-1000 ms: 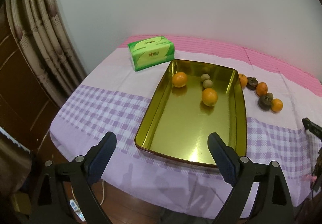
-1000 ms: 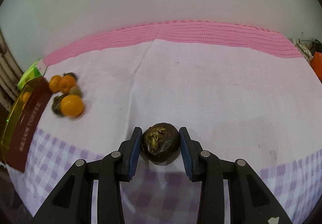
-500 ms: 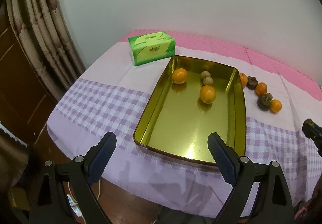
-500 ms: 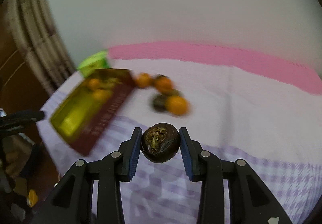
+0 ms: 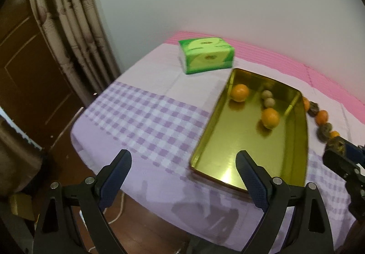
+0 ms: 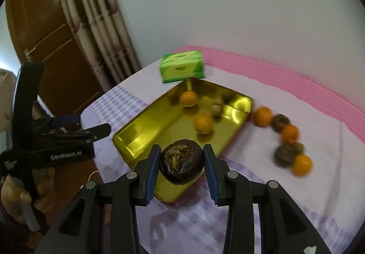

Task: Organize fruits
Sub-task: 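Carry the dark dried fruit with the right gripper into the tray and release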

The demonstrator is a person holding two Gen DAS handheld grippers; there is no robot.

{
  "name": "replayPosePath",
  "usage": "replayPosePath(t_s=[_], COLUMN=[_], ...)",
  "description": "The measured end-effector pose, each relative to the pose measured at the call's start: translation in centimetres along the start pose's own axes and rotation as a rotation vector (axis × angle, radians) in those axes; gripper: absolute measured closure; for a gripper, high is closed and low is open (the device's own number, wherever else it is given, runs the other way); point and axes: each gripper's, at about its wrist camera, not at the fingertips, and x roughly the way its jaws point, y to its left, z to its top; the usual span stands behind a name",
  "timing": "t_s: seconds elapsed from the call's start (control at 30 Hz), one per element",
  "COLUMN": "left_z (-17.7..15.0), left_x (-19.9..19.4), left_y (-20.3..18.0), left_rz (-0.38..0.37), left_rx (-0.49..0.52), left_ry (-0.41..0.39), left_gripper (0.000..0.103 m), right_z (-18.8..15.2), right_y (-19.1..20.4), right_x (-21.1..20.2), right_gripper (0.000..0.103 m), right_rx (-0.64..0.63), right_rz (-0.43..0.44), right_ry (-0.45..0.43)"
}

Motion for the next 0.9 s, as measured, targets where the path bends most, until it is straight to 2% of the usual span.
replayPosePath(t_s=[0.17,0.4,0.63,0.9], left_z=[0.4,0.7,0.7,0.7], left_x=[0.1,0.4,0.5,1.0], left_y=[0.9,1.1,0.9,1.0], left_rz=[0.047,0.087,0.086,0.072], left_rx=[-0.017,0.001,0.025,0.023], left_ry=[-0.018,-0.034,-0.028,-0.006], left_gripper=[0.011,0.008,0.007,0.007], right_z=[2.2,4.4,5.5,6.6], right_y=[1.2,2.0,1.6,1.9], right_x=[3.9,9.7,12.8,14.5], right_gripper=[0.068,0.068,0.069,0.068], right_rx=[-0.017,-0.009,0.02,0.028], right_rz=[0.047,0.023,-0.008,-0.024], right_ry=[0.053,0.148,0.192,0.211])
